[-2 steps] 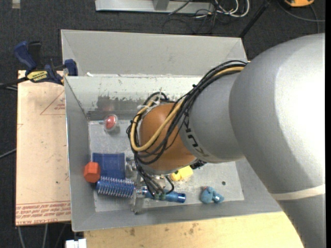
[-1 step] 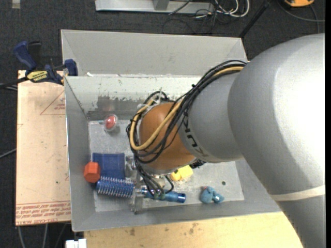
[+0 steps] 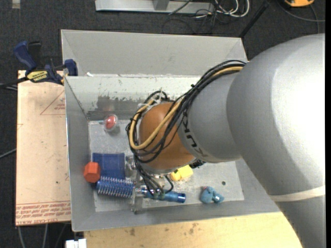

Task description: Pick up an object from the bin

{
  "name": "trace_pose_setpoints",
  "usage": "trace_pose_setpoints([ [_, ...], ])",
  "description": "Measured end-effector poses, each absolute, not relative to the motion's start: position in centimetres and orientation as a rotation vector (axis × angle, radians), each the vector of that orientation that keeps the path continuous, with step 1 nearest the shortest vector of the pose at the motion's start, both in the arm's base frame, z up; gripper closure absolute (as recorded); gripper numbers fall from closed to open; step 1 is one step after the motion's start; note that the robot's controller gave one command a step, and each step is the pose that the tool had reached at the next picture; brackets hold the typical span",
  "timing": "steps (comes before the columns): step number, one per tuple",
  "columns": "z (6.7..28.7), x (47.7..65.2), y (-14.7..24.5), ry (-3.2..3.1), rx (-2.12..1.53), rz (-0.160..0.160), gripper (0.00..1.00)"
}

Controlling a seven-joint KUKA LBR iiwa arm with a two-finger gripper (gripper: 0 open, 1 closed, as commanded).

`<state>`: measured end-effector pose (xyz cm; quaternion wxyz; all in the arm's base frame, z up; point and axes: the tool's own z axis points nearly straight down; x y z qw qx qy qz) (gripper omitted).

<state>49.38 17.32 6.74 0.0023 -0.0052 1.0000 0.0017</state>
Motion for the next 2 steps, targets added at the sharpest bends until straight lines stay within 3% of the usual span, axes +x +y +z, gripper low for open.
trace_pose_setpoints([
  [2, 6.74, 49.43, 17.37, 3.137, -0.01, 0.011, 0.0],
])
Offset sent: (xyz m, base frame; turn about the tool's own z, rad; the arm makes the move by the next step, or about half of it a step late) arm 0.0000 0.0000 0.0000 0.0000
